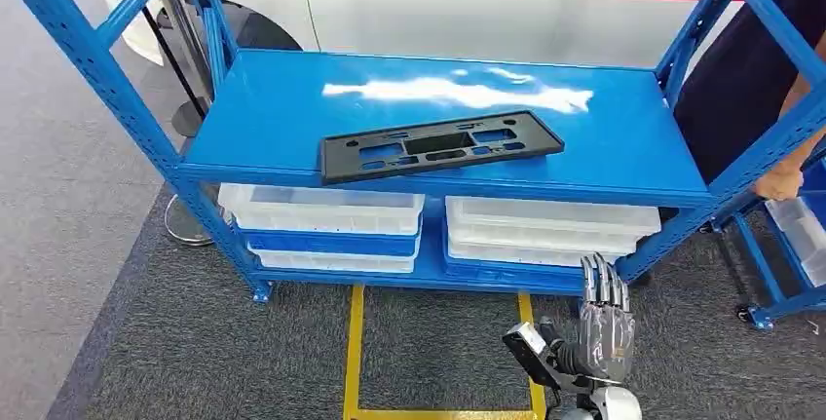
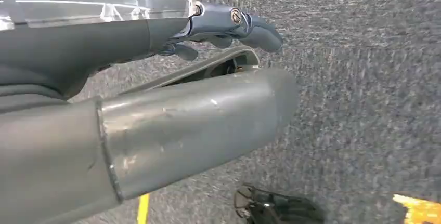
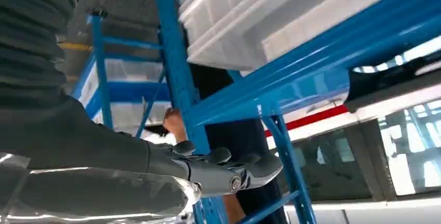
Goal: Take the parts from the cabinet and place them on the table.
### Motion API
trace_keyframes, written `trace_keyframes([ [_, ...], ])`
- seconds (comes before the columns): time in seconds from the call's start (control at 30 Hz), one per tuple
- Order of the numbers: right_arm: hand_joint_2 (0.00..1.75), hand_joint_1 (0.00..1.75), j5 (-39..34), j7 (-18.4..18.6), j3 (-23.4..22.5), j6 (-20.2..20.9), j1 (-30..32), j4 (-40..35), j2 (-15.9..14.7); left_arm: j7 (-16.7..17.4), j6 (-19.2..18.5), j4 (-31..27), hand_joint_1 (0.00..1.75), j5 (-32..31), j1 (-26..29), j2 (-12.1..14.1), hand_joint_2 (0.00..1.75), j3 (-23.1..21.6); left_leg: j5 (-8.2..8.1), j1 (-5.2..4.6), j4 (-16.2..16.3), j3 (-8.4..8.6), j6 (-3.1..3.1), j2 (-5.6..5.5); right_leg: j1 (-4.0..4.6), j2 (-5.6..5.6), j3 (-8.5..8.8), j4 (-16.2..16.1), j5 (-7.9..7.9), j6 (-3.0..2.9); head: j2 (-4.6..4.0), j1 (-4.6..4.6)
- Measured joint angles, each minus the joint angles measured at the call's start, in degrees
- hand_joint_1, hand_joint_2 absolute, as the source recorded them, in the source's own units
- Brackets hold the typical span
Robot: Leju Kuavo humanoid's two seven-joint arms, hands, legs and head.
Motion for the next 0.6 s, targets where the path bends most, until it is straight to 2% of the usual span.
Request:
trace_keyframes([
  [0.03,1.75,0.00,-1.1,-0.4,0.3,0.0,0.0,0.1,0.0,-0.1,-0.1,0.0,0.00,0.1,-0.2,0.1,0.00,0.2,-0.12,-0.30,0.1,-0.23,-0.21,-0.15,0.11,-0.29,0.21,-1.0,0.09,0.10,0.00,-0.02],
  [0.13,1.75,0.00,-4.4,-1.4,2.5,0.0,-0.1,0.0,0.1,0.0,-0.3,0.0,0.00,0.0,-0.2,0.2,0.00,0.8,-0.03,0.16,-0.3,-0.15,-1.10,0.01,0.50,-0.10,0.19,-1.3,0.21,0.16,0.02,0.02],
  [0.17,1.75,0.00,-4.9,-1.4,3.7,0.0,0.1,-0.5,0.2,-0.1,-0.4,0.0,0.00,-0.3,-0.2,0.6,0.00,0.9,-0.43,-0.10,0.1,-0.17,-1.45,0.08,-0.64,-0.14,0.81,-2.5,0.84,0.20,0.00,0.04],
  [0.2,1.75,0.00,-5.5,-1.2,5.4,0.0,0.2,-1.1,0.3,-0.1,-0.6,0.0,0.00,-0.5,-0.2,0.5,0.00,0.9,-1.34,0.01,1.4,-0.48,-1.74,0.15,-0.52,-0.25,1.28,-3.0,0.91,0.11,0.00,0.02],
  [0.23,1.75,0.00,-5.6,-1.2,6.8,0.0,0.1,-1.4,0.3,-0.1,-0.7,0.0,0.00,-0.6,-0.2,0.5,0.00,1.0,-3.29,0.17,4.4,-1.88,-1.98,0.13,-0.56,-0.34,1.39,-3.1,0.95,-0.06,0.02,0.00],
  [0.3,1.75,0.00,-5.8,-1.1,8.5,0.0,0.2,-1.7,0.3,-0.1,-0.7,0.0,0.00,-0.6,-0.3,0.6,0.00,1.1,-7.32,0.54,13.1,-6.29,-2.60,0.16,-0.55,-0.46,1.38,-3.1,0.87,-0.08,0.00,0.02],
  [0.33,1.75,0.00,-6.0,-1.0,9.1,0.0,0.3,-1.7,0.3,-0.1,-0.7,0.0,0.00,-0.6,-0.2,0.7,0.00,1.2,-8.14,0.68,16.3,-8.01,-2.86,0.16,-0.56,-0.54,1.37,-3.0,0.80,-0.07,0.00,0.00],
  [0.37,1.75,0.00,-6.0,-1.0,9.5,0.0,0.4,-1.8,0.3,-0.1,-0.7,0.0,0.00,-0.6,-0.1,0.7,0.00,1.2,-7.42,0.85,17.0,-8.52,-3.06,0.17,-0.61,-0.54,1.40,-2.9,0.72,0.00,0.00,0.02],
  [0.4,1.75,0.00,-6.1,-1.0,9.9,0.0,0.4,-1.8,0.3,0.0,-0.7,0.0,0.00,-0.6,0.0,0.8,0.00,1.2,-5.31,1.01,14.6,-7.56,-3.22,0.19,-0.70,-0.51,1.48,-2.7,0.56,0.13,0.00,0.00],
  [0.47,1.75,0.00,-6.2,-1.0,10.7,0.0,0.5,-2.1,0.3,-0.1,-0.7,0.0,0.00,-0.7,0.0,0.9,0.00,1.3,0.36,1.33,4.3,-2.61,-3.47,0.27,-0.96,-0.45,1.65,-2.1,-0.04,0.69,0.00,0.00],
  [0.5,1.75,0.00,-6.2,-1.0,11.0,0.0,0.5,-2.2,0.3,-0.1,-0.7,0.0,0.00,-0.7,0.0,0.9,0.00,1.4,0.51,1.40,0.6,-1.03,-3.46,0.41,-0.94,-0.49,1.59,-1.6,-0.42,1.09,0.02,0.02],
  [0.53,1.75,0.00,-6.2,-1.0,11.2,0.0,0.5,-2.3,0.3,-0.1,-0.7,0.0,0.00,-0.7,0.0,0.9,0.00,1.5,0.14,0.89,0.3,-0.89,-2.97,0.22,-0.51,-0.43,1.35,-1.2,-0.65,1.45,0.02,-0.02],
  [0.57,1.75,0.00,-6.2,-1.0,11.4,0.0,0.5,-2.5,0.3,-0.1,-0.7,0.0,0.00,-0.7,-0.1,0.9,0.00,1.6,0.28,0.93,0.5,-0.97,-2.21,0.08,-0.56,-0.40,1.29,-1.4,-0.55,1.69,0.00,0.07],
  [0.6,1.75,0.00,-6.6,-1.2,11.8,0.0,0.5,-2.8,0.3,0.0,-0.7,0.0,0.00,-0.7,0.0,1.0,0.00,1.6,0.26,0.92,0.4,-0.99,-1.99,0.09,-0.49,-0.35,1.33,-1.4,-0.51,1.85,0.00,0.06],
])
